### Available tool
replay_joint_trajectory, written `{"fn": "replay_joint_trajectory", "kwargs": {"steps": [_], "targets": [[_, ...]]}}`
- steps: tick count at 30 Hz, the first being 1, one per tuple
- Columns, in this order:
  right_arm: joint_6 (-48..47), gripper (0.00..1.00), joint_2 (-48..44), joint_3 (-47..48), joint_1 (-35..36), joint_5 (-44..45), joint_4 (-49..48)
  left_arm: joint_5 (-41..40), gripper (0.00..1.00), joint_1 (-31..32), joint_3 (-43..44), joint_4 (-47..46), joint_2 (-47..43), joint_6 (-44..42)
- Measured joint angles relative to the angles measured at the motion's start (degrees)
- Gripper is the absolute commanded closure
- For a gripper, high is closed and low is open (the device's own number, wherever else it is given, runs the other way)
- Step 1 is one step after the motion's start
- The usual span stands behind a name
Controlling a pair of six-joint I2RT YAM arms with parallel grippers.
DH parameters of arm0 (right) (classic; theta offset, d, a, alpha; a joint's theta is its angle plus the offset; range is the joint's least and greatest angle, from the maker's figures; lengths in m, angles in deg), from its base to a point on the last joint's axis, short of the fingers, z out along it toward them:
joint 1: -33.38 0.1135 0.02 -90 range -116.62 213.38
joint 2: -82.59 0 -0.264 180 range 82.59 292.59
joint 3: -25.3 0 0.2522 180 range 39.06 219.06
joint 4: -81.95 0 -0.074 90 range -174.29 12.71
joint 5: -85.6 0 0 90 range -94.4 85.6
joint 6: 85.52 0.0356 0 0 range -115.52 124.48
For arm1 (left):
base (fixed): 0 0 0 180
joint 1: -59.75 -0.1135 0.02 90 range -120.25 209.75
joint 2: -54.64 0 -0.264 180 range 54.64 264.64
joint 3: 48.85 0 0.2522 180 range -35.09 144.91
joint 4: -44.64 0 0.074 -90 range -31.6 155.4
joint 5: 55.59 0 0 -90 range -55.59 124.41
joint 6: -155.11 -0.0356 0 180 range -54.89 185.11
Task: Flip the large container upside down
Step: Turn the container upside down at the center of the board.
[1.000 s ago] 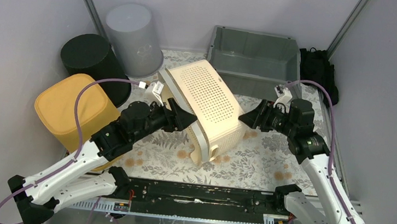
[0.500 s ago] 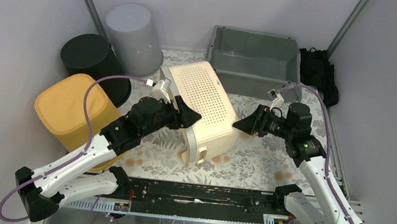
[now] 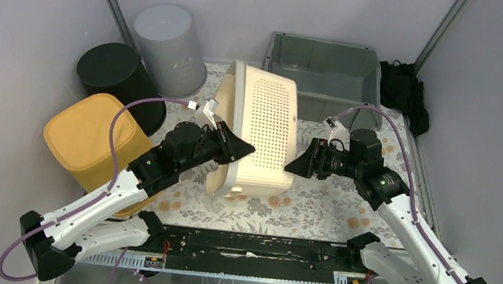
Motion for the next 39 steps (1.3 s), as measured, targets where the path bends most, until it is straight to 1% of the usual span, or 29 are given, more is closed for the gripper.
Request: {"fn": "replay_joint_trajectory", "kwargs": {"steps": [4, 7, 13, 14, 15, 16, 21, 25, 31, 36, 39], "targets": [[-1.55, 0.31, -0.02, 4.42, 0.26, 3.15, 6.60, 4.07, 0.91, 0.81, -0.31, -2.43, -0.11, 1.68], [-2.51, 0.31, -0.37, 9.05, 0.33, 4.96, 9.66, 4.55, 0.93, 0.76, -1.22, -4.07, -0.31, 2.19], [-4.83, 0.29, -1.97, 19.21, 0.39, 9.49, 16.39, 5.53, 0.93, 0.74, -4.24, -8.28, -1.92, 4.39], [-5.33, 0.29, -1.99, 21.66, 0.42, 10.64, 17.94, 5.73, 0.93, 0.70, -4.79, -9.05, -2.14, 4.98], [-6.62, 0.29, -1.79, 28.76, 0.44, 14.43, 21.62, 5.97, 0.93, 0.57, -5.33, -9.86, -2.27, 5.68], [-6.62, 0.28, -1.79, 28.76, 0.44, 14.43, 21.62, 6.84, 0.93, 0.37, -6.51, -11.78, -2.34, 7.58], [-7.96, 0.28, -0.11, 36.57, 0.44, 20.52, 27.54, 10.69, 0.93, 0.39, -9.51, -16.96, -1.95, 13.42], [-8.46, 0.28, 0.70, 38.93, 0.44, 23.19, 30.27, 13.42, 0.93, 0.39, -12.07, -21.18, -1.79, 18.12], [-8.90, 0.28, 2.60, 41.16, 0.44, 25.09, 33.66, 16.24, 0.93, 0.52, -17.44, -31.98, -0.98, 25.77], [-9.38, 0.27, 5.07, 44.74, 0.44, 26.18, 35.91, 16.79, 0.93, 1.33, -21.90, -47.17, 3.61, 32.92], [-9.79, 0.27, 6.58, 48.41, 0.44, 26.64, 37.55, 16.24, 0.93, 2.29, -23.93, -57.27, 7.50, 36.50]]}}
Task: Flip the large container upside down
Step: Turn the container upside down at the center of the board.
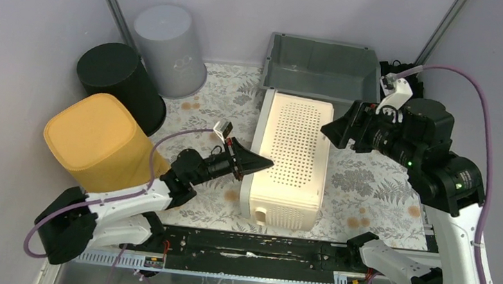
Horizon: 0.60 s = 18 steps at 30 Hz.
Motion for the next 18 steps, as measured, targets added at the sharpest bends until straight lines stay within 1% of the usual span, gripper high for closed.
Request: {"fn": "replay_joint_trajectory", "kwargs": {"steps": [5, 7, 10, 14, 18], "targets": [[-0.68, 0.27, 0.76, 4.66, 0.00, 0.20, 1.33, -1.68, 0.92, 2.16, -1.62, -17.33, 8.39, 4.74], [-0.96, 0.27, 1.03, 5.49, 0.00, 0.59, 1.79, -2.69, 0.92, 3.15, -1.70, -22.29, 11.06, 5.68], [-1.42, 0.26, 1.55, 6.71, 0.00, 1.25, 3.10, -4.74, 0.92, 5.42, -1.70, -26.91, 12.87, 5.97], [-2.21, 0.26, 3.67, 9.38, 0.00, 3.41, 5.84, -7.63, 0.93, 8.48, -1.68, -30.29, 13.90, 5.88], [-3.34, 0.27, 7.52, 13.73, 0.00, 9.94, 9.68, -11.26, 0.95, 11.02, -1.44, -32.85, 15.87, 5.68]]}}
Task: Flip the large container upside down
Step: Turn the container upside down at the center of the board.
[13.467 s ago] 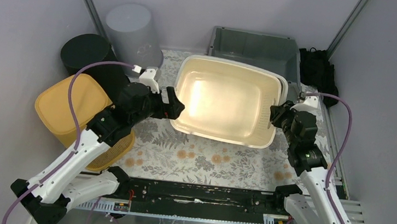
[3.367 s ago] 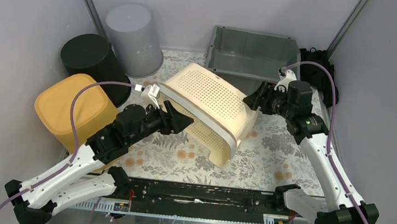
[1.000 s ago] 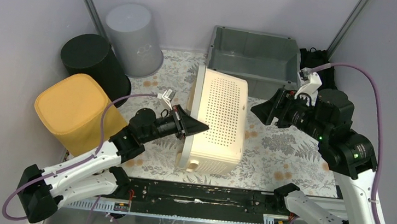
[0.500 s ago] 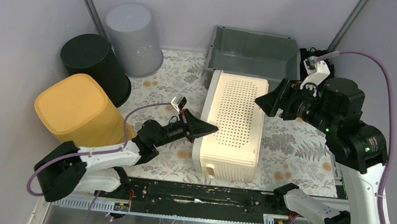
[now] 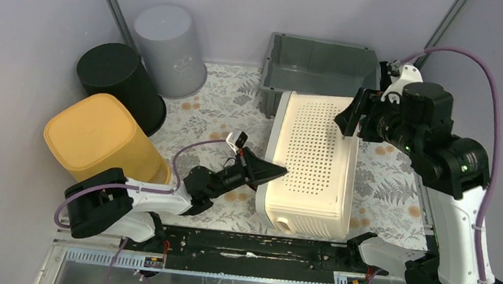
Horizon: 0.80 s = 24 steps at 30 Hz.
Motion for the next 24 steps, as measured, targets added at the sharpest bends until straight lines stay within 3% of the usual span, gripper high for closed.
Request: {"fn": "replay_joint_trajectory", "kwargs": {"steps": [6, 12, 18, 24], "targets": [[-0.70, 0.30, 3.30, -1.75, 0.00, 12.17, 4.11, -3.58, 0.97, 1.07, 0.79, -0.81, 5.14, -0.48], [-0.66, 0.31, 3.08, -8.66, 0.00, 18.14, 5.40, -6.75, 1.00, 1.38, 1.09, -0.98, 8.15, -1.14], [0.22, 0.32, 1.29, -17.18, -0.83, 15.89, 1.11, -8.76, 1.00, 1.40, 1.09, -1.22, 8.61, -1.25], [1.38, 0.47, -0.96, -21.53, -3.63, 7.58, -5.90, -9.73, 1.00, 1.40, -1.60, -3.69, 8.00, -0.74]]}}
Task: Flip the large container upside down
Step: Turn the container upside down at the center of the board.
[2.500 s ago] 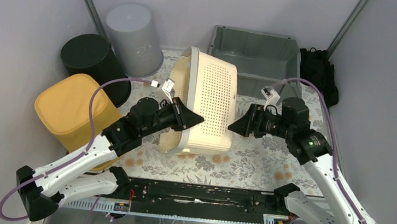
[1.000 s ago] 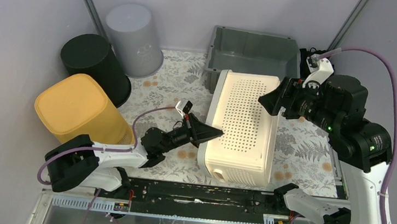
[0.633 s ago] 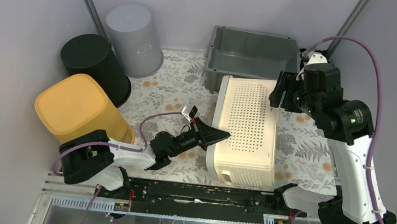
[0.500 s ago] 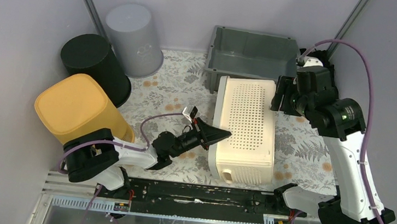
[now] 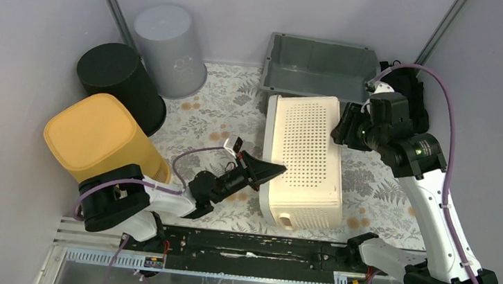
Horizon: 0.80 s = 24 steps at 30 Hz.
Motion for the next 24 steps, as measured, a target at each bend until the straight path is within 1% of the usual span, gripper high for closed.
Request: {"fn": "replay_joint_trajectory", "kwargs": {"steps": [3, 5, 7, 9, 14, 16, 19, 21, 24], "targets": [[0.68, 0.51, -0.20, -1.07, -0.11, -4.70, -3.32, -0.85, 1.00, 0.00, -3.19, -2.25, -1.46, 0.46], [1.29, 0.57, -0.15, -2.01, -0.11, -8.07, -5.77, -1.51, 1.00, 0.00, -5.27, -3.41, -2.64, 0.85], [1.79, 0.63, -0.13, -2.89, -0.13, -10.91, -7.74, -1.75, 0.98, 0.00, -6.91, -4.28, -3.69, 1.22], [2.47, 0.66, -0.15, -3.72, -0.13, -14.01, -9.51, -1.92, 0.93, 0.00, -8.72, -5.27, -4.68, 1.55], [3.78, 0.69, -0.35, -5.11, -0.15, -19.76, -12.96, -2.36, 0.69, 0.00, -12.81, -8.46, -5.64, 3.15], [4.07, 0.70, -0.39, -5.73, -0.22, -21.07, -14.03, -2.36, 0.58, -0.02, -13.79, -8.59, -5.66, 4.07], [4.48, 0.70, -0.55, -6.51, -0.31, -22.73, -15.47, -2.27, 0.44, -0.02, -15.21, -8.63, -5.20, 5.25], [4.63, 0.70, -0.66, -6.97, -0.31, -23.74, -16.44, -2.23, 0.37, -0.02, -15.98, -8.68, -4.63, 5.86], [4.61, 0.70, -0.68, -7.28, -0.31, -24.37, -17.20, -1.95, 0.33, -0.09, -16.33, -8.76, -2.97, 6.36]]}}
